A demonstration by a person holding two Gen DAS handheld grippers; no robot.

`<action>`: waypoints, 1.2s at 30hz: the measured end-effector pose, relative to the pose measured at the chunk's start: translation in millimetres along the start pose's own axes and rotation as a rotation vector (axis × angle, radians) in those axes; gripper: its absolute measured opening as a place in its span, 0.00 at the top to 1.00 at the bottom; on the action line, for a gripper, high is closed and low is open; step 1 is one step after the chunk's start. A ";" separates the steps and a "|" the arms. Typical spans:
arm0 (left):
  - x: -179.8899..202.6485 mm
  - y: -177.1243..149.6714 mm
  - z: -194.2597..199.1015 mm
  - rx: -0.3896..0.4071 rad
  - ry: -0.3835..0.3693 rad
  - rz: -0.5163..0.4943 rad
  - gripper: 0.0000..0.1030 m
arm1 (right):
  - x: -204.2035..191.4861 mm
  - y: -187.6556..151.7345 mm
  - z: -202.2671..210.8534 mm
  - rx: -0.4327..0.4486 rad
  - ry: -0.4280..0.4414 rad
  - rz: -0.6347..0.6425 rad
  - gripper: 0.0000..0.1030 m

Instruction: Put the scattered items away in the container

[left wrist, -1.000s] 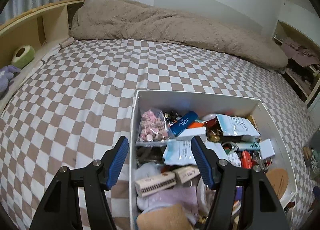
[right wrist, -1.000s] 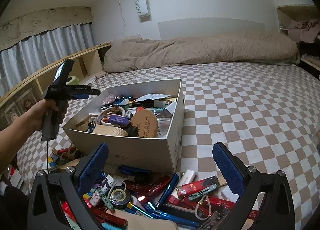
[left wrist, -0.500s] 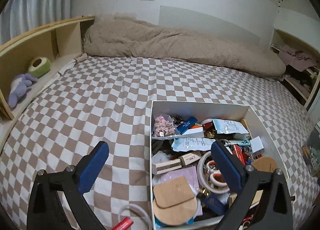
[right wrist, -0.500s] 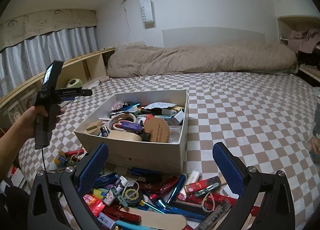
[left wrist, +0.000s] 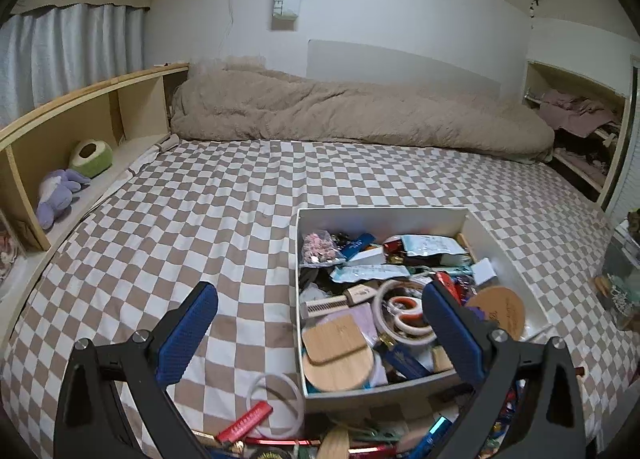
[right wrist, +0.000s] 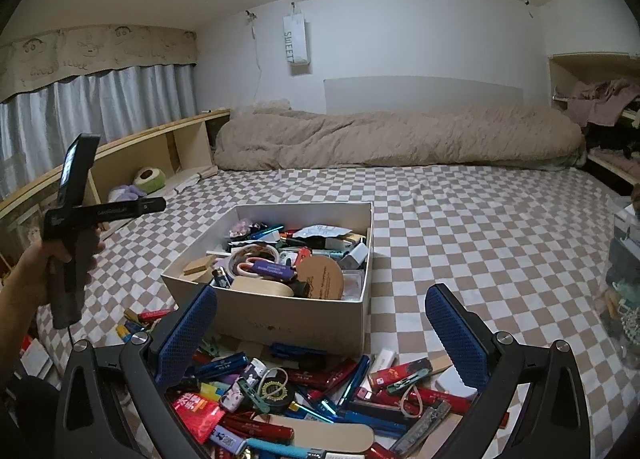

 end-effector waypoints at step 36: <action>53.2 -52.8 157.3 0.095 -0.113 -0.080 0.00 | -44.0 -2.5 50.0 -0.005 -0.049 0.106 0.00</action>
Point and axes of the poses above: each gripper's, at about its wrist camera, not at the fingertips, and z roughly against the way its jaws point, x to its right, y to its top, the point moved 3 cm from there along -z, roughly the way its jaws point, and after that the axes turned 12 degrees about x, right-handed, at the moved point
